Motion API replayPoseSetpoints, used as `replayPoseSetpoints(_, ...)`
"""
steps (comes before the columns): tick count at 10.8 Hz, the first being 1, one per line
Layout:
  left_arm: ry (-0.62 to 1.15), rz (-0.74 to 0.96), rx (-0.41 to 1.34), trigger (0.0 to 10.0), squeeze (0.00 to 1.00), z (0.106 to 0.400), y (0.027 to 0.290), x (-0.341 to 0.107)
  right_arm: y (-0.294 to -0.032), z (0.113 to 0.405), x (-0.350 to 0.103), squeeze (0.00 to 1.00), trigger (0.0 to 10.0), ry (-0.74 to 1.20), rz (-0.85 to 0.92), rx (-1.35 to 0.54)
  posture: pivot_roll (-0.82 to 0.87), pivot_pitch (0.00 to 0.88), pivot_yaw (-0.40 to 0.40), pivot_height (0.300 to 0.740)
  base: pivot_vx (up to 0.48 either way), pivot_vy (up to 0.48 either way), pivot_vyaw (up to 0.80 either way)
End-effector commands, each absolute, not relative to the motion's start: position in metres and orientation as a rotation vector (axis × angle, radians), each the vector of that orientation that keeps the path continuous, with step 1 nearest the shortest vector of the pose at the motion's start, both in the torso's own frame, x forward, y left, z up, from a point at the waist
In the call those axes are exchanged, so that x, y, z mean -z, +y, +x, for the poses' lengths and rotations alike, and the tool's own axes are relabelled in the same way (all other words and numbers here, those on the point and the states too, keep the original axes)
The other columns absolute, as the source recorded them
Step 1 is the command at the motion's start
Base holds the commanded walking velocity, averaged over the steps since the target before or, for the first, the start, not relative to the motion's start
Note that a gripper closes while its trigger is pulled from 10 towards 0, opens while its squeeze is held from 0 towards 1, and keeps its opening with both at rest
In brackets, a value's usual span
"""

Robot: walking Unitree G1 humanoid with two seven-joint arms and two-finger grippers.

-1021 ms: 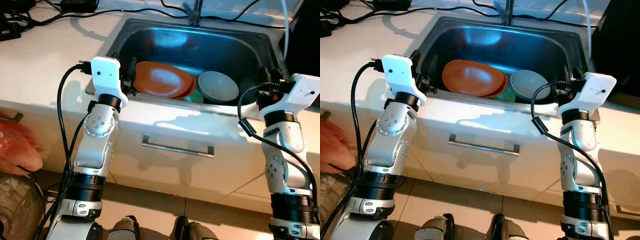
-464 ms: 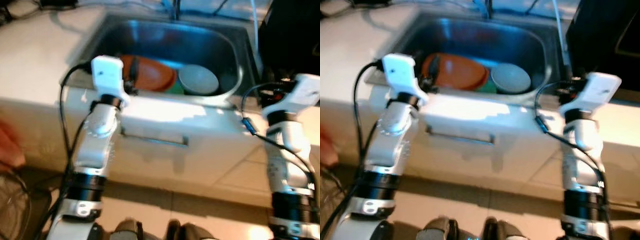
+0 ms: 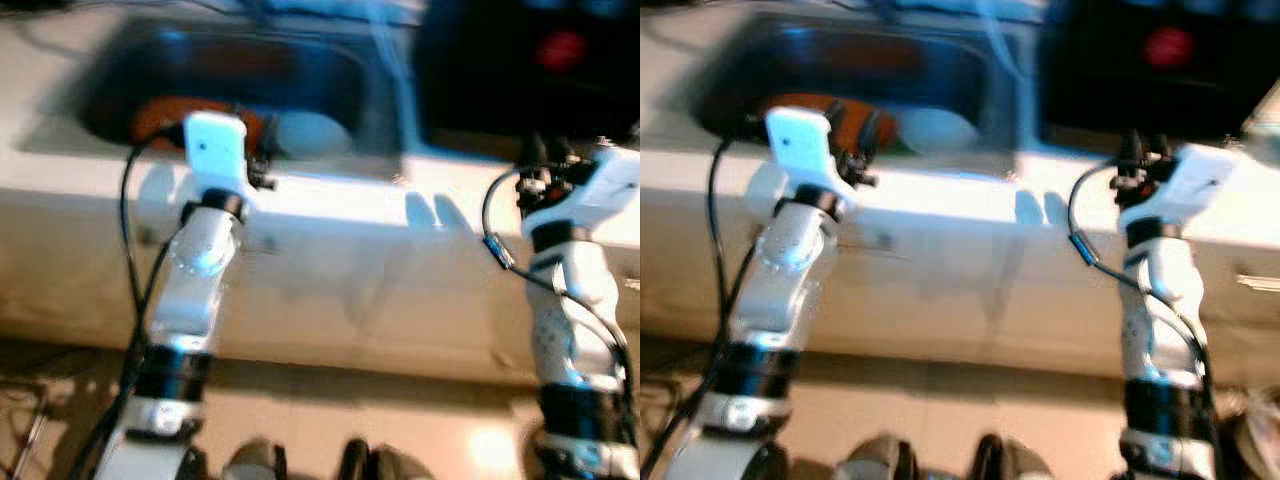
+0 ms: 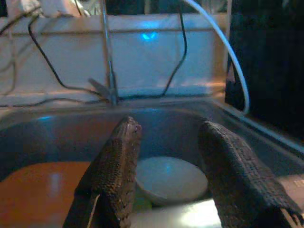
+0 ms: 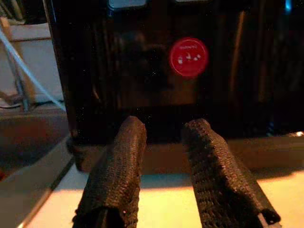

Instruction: Kitchen organization

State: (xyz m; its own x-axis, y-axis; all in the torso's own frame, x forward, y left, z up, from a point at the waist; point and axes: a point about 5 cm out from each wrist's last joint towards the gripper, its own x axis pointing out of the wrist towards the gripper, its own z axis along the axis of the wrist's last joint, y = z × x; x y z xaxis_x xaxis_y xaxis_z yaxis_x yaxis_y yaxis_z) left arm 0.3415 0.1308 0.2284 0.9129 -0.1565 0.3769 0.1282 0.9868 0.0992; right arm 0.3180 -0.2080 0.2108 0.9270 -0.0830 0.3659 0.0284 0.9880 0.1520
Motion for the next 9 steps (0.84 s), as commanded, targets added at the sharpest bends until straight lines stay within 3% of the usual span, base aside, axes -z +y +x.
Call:
replayPoseSetpoints(1,-0.411,0.079,0.146,10.0,0.00,0.3410,0.1296,-0.2328,-0.2096,0.3167,-0.2143,0.00,10.0,-0.397,0.145,0.056,0.11,0.190,-0.004,0.740,0.000,-0.480,0.00)
replayPoseSetpoints(9,-0.411,0.079,0.146,10.0,0.00,0.3410,0.1296,-0.2328,-0.2095,0.3166,-0.2141,0.00,10.0,-0.398,0.144,0.056,0.11,0.190,-0.003,0.740,0.000,-0.480,0.00)
